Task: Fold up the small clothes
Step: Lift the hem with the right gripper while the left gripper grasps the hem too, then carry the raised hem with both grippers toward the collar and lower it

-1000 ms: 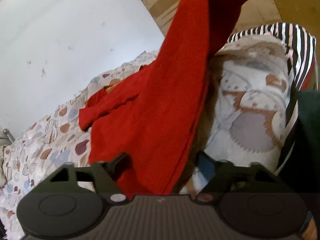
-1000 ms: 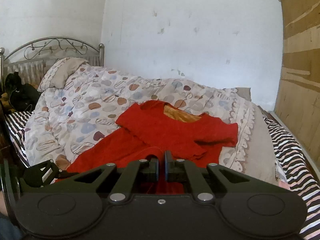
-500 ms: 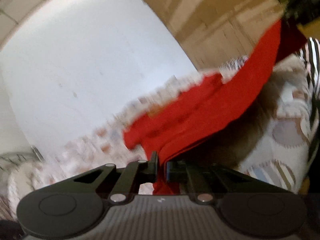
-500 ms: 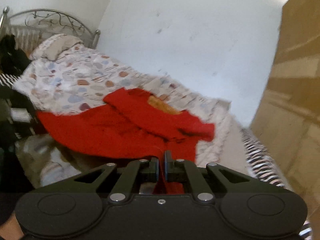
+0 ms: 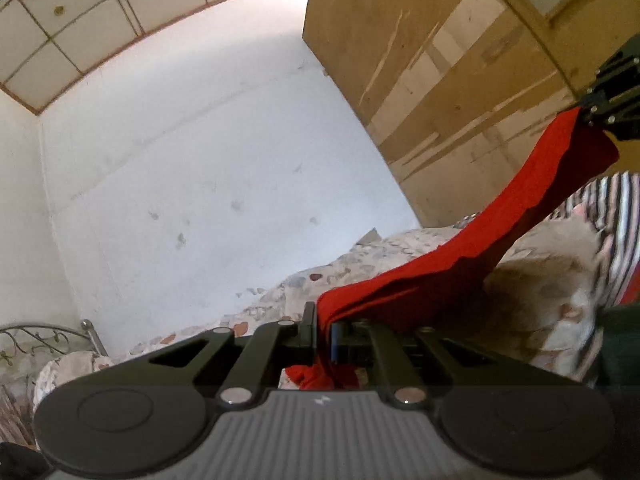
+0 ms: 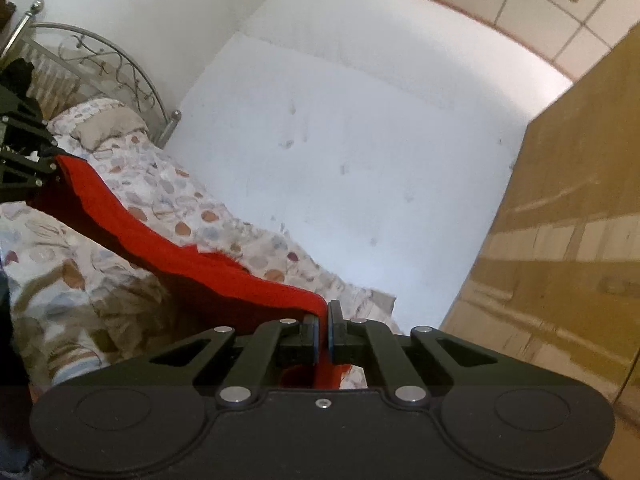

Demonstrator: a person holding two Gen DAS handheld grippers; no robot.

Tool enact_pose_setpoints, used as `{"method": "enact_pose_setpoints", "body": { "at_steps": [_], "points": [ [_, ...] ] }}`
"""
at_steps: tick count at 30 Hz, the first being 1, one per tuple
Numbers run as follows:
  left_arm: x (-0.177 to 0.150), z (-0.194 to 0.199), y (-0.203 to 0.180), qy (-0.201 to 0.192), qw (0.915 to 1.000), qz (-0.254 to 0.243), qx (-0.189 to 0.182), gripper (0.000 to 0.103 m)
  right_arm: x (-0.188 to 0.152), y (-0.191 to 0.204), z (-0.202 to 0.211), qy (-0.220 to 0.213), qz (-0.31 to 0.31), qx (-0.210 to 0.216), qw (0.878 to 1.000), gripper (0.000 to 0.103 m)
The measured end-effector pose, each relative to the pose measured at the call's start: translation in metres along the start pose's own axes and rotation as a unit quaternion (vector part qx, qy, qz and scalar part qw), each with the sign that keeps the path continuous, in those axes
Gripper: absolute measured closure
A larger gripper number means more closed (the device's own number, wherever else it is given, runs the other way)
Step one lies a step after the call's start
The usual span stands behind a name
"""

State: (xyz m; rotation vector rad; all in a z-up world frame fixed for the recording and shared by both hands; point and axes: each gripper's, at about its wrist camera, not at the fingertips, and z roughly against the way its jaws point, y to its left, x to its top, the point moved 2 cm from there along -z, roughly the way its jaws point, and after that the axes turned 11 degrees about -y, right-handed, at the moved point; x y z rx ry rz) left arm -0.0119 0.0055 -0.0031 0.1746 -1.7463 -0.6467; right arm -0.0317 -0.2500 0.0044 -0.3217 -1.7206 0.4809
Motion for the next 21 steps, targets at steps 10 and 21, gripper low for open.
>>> {"method": "enact_pose_setpoints", "body": {
  "at_steps": [10, 21],
  "points": [
    [0.08, 0.064, 0.05, 0.039, 0.9899, 0.116, -0.071, 0.098, 0.069, -0.04, 0.085, 0.02, -0.086, 0.047, 0.995, 0.101],
    [0.085, -0.001, 0.084, 0.114, 0.9696, 0.199, -0.085, 0.098, 0.078, -0.051, 0.044, -0.02, -0.096, 0.056, 0.994, 0.101]
  ]
}}
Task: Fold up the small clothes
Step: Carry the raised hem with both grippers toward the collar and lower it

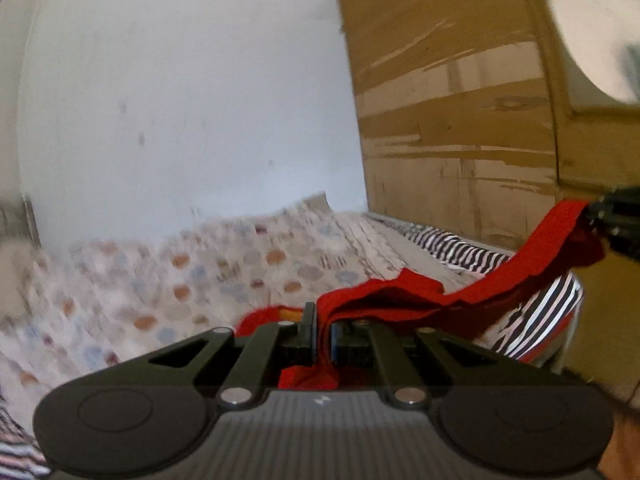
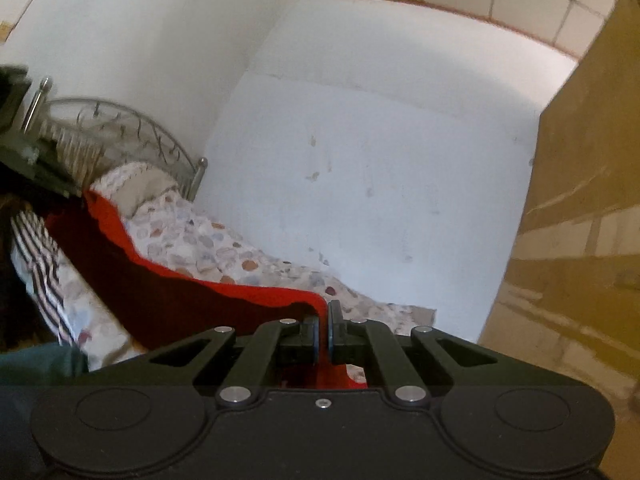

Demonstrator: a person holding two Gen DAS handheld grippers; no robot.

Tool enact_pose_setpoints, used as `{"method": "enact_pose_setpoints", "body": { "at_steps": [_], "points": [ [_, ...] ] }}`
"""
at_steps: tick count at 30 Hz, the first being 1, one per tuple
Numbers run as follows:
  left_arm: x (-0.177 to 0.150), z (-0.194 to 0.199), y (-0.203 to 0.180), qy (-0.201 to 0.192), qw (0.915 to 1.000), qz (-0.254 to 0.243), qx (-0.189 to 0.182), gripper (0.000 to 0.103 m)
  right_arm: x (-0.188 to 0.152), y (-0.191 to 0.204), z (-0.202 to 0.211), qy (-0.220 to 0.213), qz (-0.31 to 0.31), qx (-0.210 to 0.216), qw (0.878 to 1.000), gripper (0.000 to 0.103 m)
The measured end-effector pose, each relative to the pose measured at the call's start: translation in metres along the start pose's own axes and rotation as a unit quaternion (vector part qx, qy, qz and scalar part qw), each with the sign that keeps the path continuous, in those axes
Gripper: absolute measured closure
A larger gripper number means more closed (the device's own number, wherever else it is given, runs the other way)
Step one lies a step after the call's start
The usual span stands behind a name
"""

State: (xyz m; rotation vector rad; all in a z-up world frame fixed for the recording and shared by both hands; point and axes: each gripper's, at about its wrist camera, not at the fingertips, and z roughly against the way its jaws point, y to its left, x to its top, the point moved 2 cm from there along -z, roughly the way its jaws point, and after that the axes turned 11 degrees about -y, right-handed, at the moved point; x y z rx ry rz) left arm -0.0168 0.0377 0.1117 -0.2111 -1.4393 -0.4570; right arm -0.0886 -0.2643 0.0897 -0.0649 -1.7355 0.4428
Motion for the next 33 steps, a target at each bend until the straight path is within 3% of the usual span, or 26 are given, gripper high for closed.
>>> {"method": "enact_pose_setpoints", "body": {
  "at_steps": [6, 11, 14, 21, 24, 33],
  "points": [
    [0.026, -0.089, 0.04, 0.047, 0.9988, 0.01, 0.004, 0.097, 0.002, -0.038, -0.1, 0.022, -0.007, 0.007, 1.0, 0.1],
    [0.032, -0.173, 0.079, 0.12, 0.9916, 0.047, 0.009, 0.096, -0.012, -0.055, -0.183, 0.035, -0.004, 0.013, 0.999, 0.1],
    [0.019, -0.214, 0.096, 0.148, 0.9869, 0.065, 0.014, 0.096, -0.036, -0.058, -0.224, 0.058, -0.019, 0.008, 0.998, 0.1],
    [-0.019, -0.296, 0.118, 0.186, 0.9814, 0.041, 0.025, 0.095, -0.094, -0.057, -0.3, 0.108, -0.022, -0.009, 0.994, 0.1],
    [-0.04, -0.331, 0.129, 0.207, 0.9757, 0.066, 0.031, 0.095, -0.12, -0.055, -0.326, 0.133, -0.019, -0.012, 0.991, 0.099],
    [-0.102, -0.392, 0.15, 0.25, 0.9616, 0.108, 0.031, 0.091, -0.199, -0.044, -0.386, 0.202, -0.026, -0.024, 0.979, 0.099]
  ]
}}
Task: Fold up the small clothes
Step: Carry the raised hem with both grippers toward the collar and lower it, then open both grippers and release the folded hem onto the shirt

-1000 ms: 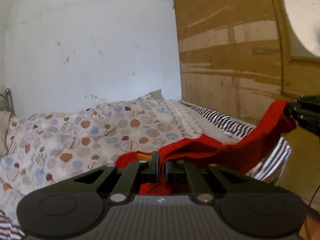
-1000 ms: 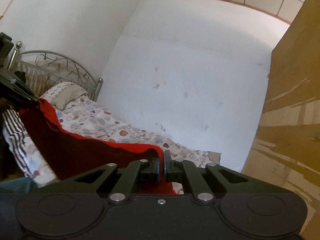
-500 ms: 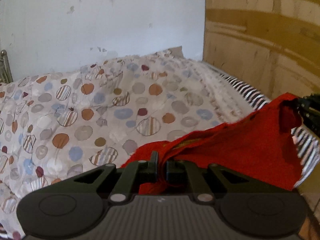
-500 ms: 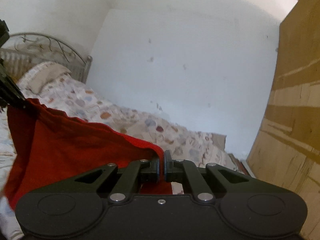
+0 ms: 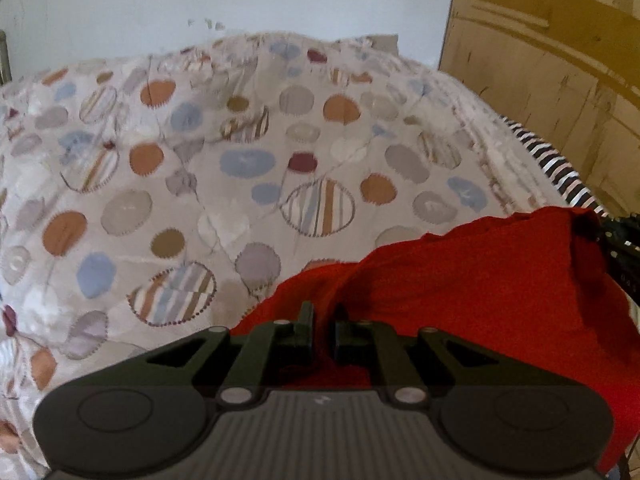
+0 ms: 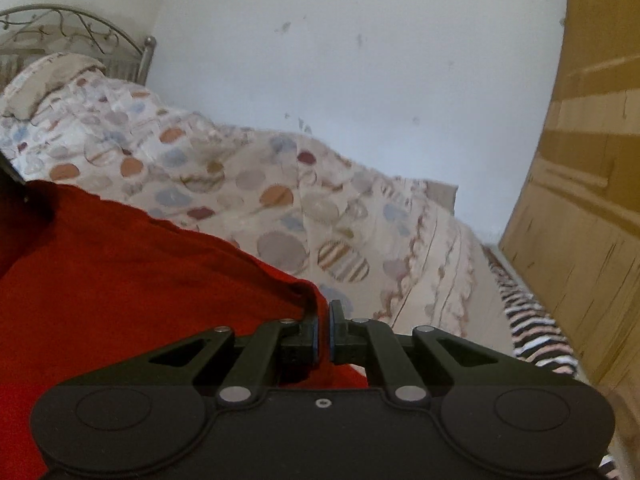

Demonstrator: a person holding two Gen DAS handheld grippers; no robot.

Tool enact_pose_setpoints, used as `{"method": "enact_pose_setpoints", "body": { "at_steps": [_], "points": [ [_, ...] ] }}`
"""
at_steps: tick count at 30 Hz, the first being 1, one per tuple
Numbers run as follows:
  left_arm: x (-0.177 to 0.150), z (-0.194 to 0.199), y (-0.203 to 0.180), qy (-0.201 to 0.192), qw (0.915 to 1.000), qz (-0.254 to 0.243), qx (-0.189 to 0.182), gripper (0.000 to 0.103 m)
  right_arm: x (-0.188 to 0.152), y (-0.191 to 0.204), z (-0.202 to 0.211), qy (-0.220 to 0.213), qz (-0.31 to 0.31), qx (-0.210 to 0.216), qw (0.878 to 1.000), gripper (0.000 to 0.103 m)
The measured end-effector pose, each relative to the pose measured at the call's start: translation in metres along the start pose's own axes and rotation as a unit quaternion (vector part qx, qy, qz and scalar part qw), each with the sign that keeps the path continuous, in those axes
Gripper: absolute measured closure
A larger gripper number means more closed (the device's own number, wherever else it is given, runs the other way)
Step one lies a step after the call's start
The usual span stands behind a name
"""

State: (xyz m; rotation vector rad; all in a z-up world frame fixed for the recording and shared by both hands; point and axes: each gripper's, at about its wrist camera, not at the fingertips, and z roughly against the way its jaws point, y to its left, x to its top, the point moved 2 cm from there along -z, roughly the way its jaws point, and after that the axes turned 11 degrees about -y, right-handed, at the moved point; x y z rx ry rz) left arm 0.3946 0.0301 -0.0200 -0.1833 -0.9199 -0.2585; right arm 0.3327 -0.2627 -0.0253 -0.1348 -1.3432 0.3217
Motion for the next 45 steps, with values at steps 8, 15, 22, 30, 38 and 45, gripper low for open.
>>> {"method": "enact_pose_setpoints", "body": {
  "at_steps": [8, 15, 22, 30, 38, 45],
  "points": [
    [0.007, -0.012, 0.025, -0.019, 0.9992, 0.031, 0.015, 0.082, -0.023, 0.005, -0.041, 0.039, 0.0, 0.004, 0.999, 0.099],
    [0.01, 0.018, 0.062, -0.068, 0.991, 0.105, 0.048, 0.015, -0.039, 0.005, -0.063, 0.076, -0.024, 0.022, 0.997, 0.096],
    [-0.006, 0.042, 0.073, -0.098, 0.9856, 0.122, 0.065, 0.004, -0.038, -0.001, -0.063, 0.078, -0.046, 0.035, 0.995, 0.072],
    [-0.024, 0.057, 0.072, -0.097, 0.9816, 0.156, 0.053, 0.001, -0.022, -0.014, -0.036, 0.044, -0.03, 0.003, 0.999, 0.001],
    [-0.064, 0.075, 0.041, -0.107, 0.9848, 0.136, 0.002, 0.001, -0.016, -0.043, 0.012, 0.003, -0.044, -0.009, 0.999, 0.001],
    [-0.089, 0.074, 0.004, -0.1, 0.9919, 0.078, -0.003, 0.001, -0.046, -0.038, 0.045, 0.01, -0.064, 0.081, 0.995, 0.001]
  ]
}}
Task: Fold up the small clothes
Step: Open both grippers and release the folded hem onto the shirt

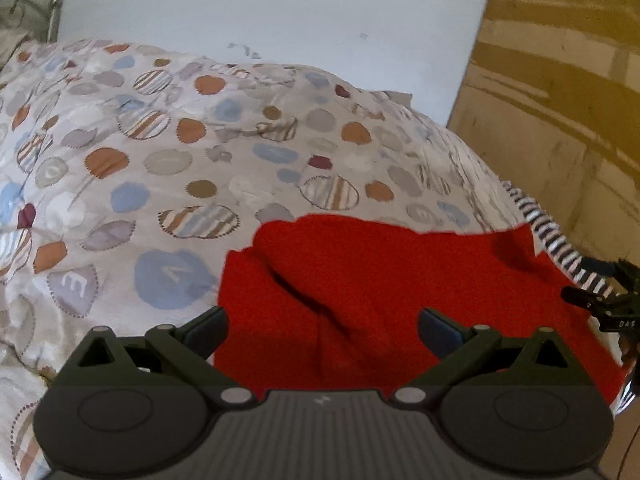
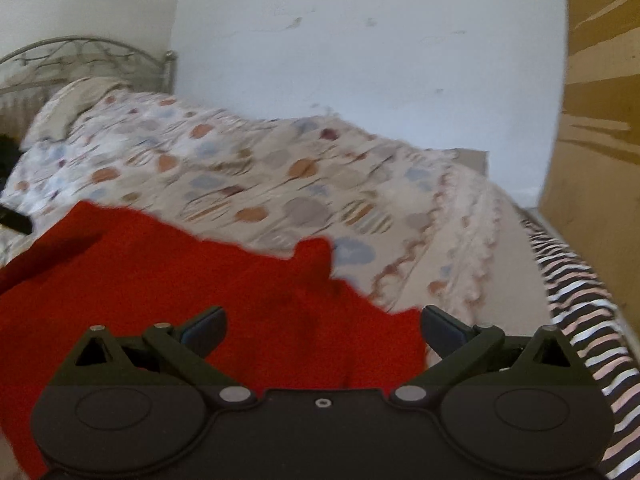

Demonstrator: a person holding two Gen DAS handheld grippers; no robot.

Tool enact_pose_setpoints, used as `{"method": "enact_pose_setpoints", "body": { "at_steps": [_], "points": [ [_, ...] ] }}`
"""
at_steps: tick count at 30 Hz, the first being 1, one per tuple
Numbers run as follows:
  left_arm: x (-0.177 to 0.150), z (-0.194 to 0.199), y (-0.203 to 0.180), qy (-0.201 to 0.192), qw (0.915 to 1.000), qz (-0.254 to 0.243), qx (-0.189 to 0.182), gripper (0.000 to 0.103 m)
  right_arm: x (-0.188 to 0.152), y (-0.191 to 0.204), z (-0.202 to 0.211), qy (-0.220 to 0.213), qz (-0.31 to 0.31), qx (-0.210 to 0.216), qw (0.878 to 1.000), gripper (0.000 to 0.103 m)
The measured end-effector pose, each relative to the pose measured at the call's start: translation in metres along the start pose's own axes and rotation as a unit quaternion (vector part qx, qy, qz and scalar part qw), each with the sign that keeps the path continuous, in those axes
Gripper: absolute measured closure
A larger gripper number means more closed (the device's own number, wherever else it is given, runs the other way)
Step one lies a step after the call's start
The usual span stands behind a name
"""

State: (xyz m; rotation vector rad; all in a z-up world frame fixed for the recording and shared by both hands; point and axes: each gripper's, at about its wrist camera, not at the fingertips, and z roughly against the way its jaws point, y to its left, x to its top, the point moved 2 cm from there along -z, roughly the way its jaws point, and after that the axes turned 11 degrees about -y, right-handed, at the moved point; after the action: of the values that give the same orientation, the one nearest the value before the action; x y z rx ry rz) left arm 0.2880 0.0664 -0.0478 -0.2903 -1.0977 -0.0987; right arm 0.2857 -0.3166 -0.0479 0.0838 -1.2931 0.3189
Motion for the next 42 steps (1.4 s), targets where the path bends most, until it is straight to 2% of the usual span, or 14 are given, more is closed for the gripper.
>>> {"method": "enact_pose_setpoints", "body": {
  "at_steps": [3, 6, 8, 9, 10, 11, 16, 19, 23, 31, 32, 36, 40, 42],
  "points": [
    [-0.004, -0.005, -0.009, 0.0, 0.9998, -0.021, 0.003, 0.001, -0.007, 0.007, -0.006, 0.003, 0.006, -0.004, 1.0, 0.001],
    [-0.007, -0.005, -0.015, -0.013, 0.999, -0.042, -0.01, 0.024, -0.006, 0.008, -0.019, 0.009, 0.006, -0.004, 1.0, 0.018],
    [-0.008, -0.007, -0.013, -0.008, 0.9993, -0.036, -0.006, 0.042, -0.005, 0.005, -0.025, 0.009, -0.003, -0.006, 1.0, 0.045],
    [-0.008, -0.009, -0.01, -0.005, 0.9998, -0.02, -0.007, 0.061, -0.004, 0.004, -0.029, 0.009, -0.009, -0.009, 1.0, 0.054],
    [-0.007, -0.011, -0.005, -0.002, 0.9999, -0.003, -0.009, 0.088, -0.005, 0.001, -0.032, 0.012, -0.014, -0.013, 1.0, 0.075],
    [-0.005, -0.012, -0.001, -0.003, 0.9999, 0.012, -0.004, 0.095, -0.005, -0.001, -0.036, 0.015, -0.021, -0.018, 0.999, 0.091],
    [0.005, 0.002, 0.025, -0.046, 0.9942, 0.093, 0.025, 0.098, -0.013, -0.018, -0.034, -0.009, -0.082, -0.069, 0.994, 0.098],
    [0.001, -0.008, 0.025, -0.043, 0.9976, 0.04, 0.037, 0.098, -0.021, -0.022, -0.032, -0.013, -0.104, -0.082, 0.991, 0.099],
    [-0.012, -0.02, 0.032, -0.024, 0.9977, 0.05, 0.039, 0.098, -0.024, -0.017, -0.034, -0.009, -0.085, -0.093, 0.992, 0.099],
    [-0.022, -0.003, 0.033, -0.052, 0.9962, 0.07, 0.012, 0.089, -0.019, -0.016, -0.031, 0.002, -0.066, -0.09, 0.994, 0.094],
    [-0.022, 0.0, 0.031, -0.052, 0.9962, 0.068, 0.016, 0.086, -0.019, -0.015, -0.03, 0.004, -0.064, -0.092, 0.994, 0.086],
    [-0.026, 0.018, 0.024, -0.06, 0.9952, 0.071, 0.031, 0.031, -0.017, -0.007, -0.014, -0.001, -0.041, -0.1, 0.994, 0.057],
    [-0.037, 0.041, 0.022, -0.067, 0.9928, 0.081, 0.057, 0.011, -0.019, 0.008, 0.017, -0.025, 0.001, -0.105, 0.994, 0.001],
    [-0.044, 0.052, 0.019, -0.064, 0.9908, 0.076, 0.092, 0.006, -0.022, 0.016, 0.03, -0.034, 0.022, -0.11, 0.993, 0.001]
  ]
}}
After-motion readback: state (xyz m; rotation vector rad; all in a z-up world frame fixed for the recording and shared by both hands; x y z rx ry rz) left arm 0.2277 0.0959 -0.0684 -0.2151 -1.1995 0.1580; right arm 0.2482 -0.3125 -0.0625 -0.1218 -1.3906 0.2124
